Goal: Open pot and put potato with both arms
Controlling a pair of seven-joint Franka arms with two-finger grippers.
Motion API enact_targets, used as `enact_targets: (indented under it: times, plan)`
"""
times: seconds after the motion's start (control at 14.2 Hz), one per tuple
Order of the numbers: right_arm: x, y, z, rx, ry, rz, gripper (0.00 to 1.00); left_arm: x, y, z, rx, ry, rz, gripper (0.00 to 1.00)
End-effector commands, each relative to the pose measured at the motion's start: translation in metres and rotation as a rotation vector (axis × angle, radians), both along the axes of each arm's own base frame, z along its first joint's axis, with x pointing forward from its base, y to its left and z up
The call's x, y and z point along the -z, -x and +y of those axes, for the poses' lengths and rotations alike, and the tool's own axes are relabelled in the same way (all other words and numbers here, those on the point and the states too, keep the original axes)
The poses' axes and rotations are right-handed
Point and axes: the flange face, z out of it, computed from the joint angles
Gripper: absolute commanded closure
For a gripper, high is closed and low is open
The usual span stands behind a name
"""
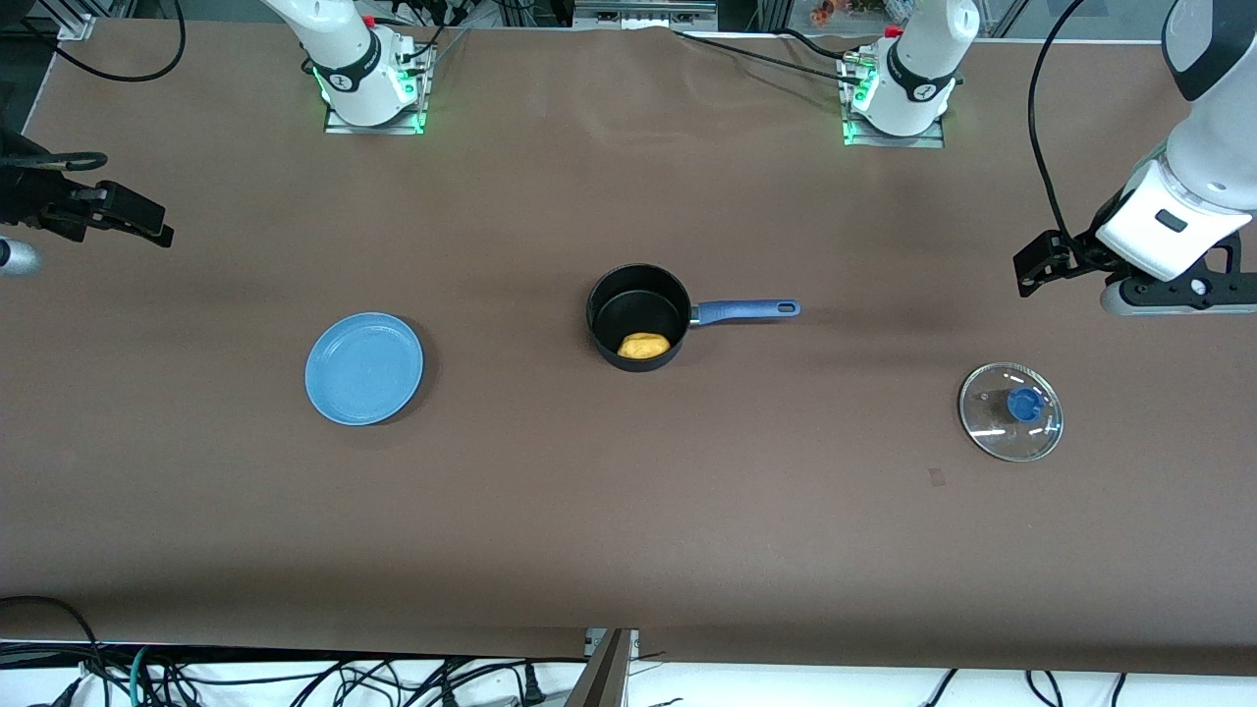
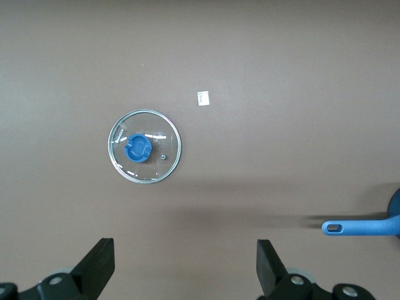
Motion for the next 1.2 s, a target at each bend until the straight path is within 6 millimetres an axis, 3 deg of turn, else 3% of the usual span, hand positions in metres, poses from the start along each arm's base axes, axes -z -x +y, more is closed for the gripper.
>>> enact_targets:
  times: [0.0,1.13]
  plan:
    - [-0.002,0.002,-0.001,-0.008,-0.006,0.006,0.00,-0.002,0.006,-0.006,-0.001,0.014,-0.012,0.00]
    - [0.000,0.000,0.000,-0.033,-0.011,0.004,0.00,0.001,0.006,0.005,-0.029,0.052,0.015,0.00]
